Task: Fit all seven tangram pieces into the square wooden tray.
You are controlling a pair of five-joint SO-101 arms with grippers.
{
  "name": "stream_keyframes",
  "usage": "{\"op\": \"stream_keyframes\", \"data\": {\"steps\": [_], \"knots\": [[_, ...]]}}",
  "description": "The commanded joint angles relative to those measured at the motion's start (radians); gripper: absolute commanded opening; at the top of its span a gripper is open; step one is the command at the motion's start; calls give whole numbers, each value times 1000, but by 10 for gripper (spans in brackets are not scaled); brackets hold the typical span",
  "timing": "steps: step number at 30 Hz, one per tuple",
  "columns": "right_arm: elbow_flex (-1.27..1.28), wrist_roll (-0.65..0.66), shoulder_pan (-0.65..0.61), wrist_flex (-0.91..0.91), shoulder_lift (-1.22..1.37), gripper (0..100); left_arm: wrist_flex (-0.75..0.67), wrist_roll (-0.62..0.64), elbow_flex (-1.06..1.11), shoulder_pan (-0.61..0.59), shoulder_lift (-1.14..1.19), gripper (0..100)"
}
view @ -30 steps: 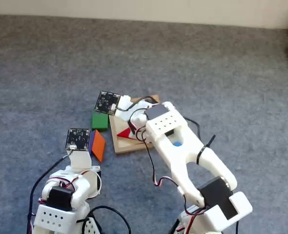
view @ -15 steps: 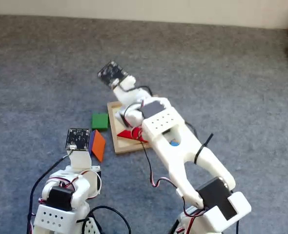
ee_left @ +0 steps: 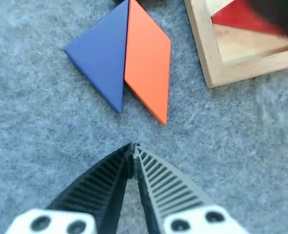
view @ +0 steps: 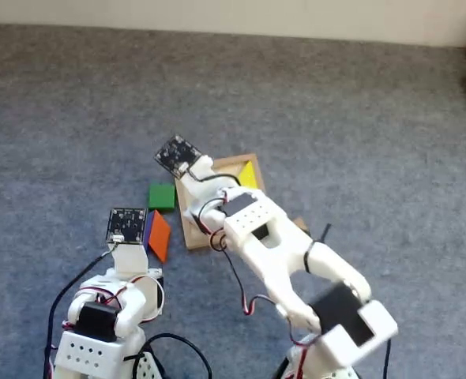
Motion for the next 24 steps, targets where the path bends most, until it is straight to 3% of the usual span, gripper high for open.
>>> {"op": "stream_keyframes", "data": {"steps": [1,12,18,24], "knots": [[-5,-9,-5,-13,44,15,5,-2,21,-8,-42,7],[5,-9,1,104,-140,15,5,-2,21,-8,-42,7],[5,-15,96,186,-303,15,5,-2,21,-8,-42,7],[5,-6,176,202,-260,15,5,-2,21,-8,-42,7]]}}
